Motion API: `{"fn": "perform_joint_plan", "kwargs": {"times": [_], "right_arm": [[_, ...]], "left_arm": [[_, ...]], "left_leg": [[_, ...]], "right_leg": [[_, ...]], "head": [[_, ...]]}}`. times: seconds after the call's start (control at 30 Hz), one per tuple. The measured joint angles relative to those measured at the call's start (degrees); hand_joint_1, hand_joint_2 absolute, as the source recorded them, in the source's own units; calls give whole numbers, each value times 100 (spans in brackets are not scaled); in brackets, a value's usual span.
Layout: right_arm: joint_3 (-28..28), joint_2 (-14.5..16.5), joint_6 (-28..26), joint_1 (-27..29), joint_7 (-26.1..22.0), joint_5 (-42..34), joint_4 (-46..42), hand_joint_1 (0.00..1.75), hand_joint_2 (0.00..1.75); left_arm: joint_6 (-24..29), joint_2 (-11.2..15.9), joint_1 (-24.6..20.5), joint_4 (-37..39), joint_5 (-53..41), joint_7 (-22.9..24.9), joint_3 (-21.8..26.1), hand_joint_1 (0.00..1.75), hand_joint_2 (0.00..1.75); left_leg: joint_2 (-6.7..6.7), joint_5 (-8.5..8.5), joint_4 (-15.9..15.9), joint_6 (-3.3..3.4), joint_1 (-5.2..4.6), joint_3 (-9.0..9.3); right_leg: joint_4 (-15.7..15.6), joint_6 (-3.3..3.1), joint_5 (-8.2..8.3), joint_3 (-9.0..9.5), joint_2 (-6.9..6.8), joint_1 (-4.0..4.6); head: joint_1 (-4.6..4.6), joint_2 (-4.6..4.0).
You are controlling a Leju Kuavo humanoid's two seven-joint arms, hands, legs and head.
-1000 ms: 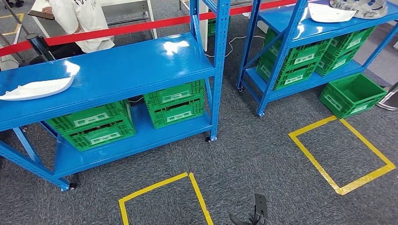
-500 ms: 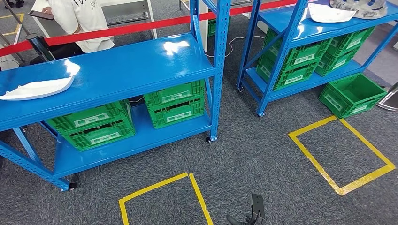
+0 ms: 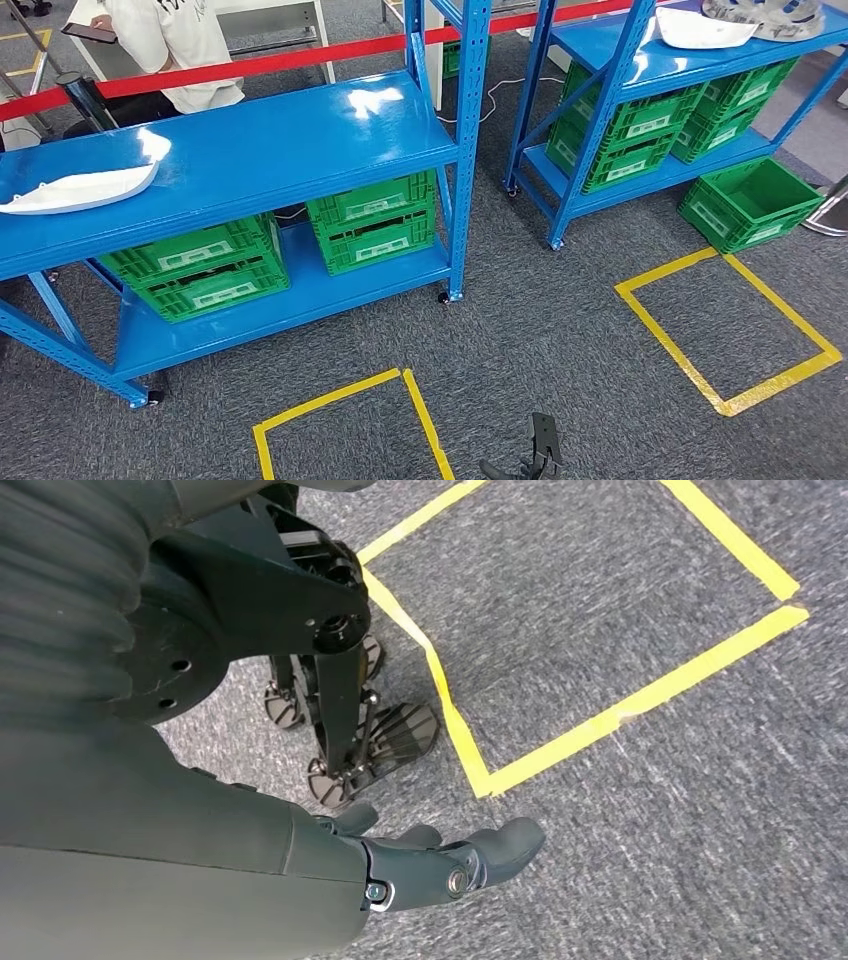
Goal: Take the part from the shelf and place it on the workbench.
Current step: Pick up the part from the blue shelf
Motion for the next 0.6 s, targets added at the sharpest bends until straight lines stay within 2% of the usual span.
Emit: {"fn": "perform_joint_plan", "kwargs": {"times": [0.2,0.4,0.6], "right_arm": [[0,0,-33,-2,24,-25,8,0,175],[0,1,-40,2,13,-118,10,0,175],[-37,16,-52,9,-86,-204,12,0,175]], "left_arm": [[-130,30,-758,-204,-931,-179,-465,0,175],[-636,-21,-1556,-547,-1159,-669,-674,0,175],[-845,-97,-1975,-1227,-1361,-880,-803,0,175]], "left_leg": [[-3,9,3,1,0,-2],[-1,14,6,0,0,-2],[1,14,8,-1,0,-2]], "right_leg": [[-1,9,13,-1,-1,0],[-1,12,21,-2,3,-1],[-1,13,21,-2,9,-2]], "head": [[1,0],[-1,0],[1,0]]}}
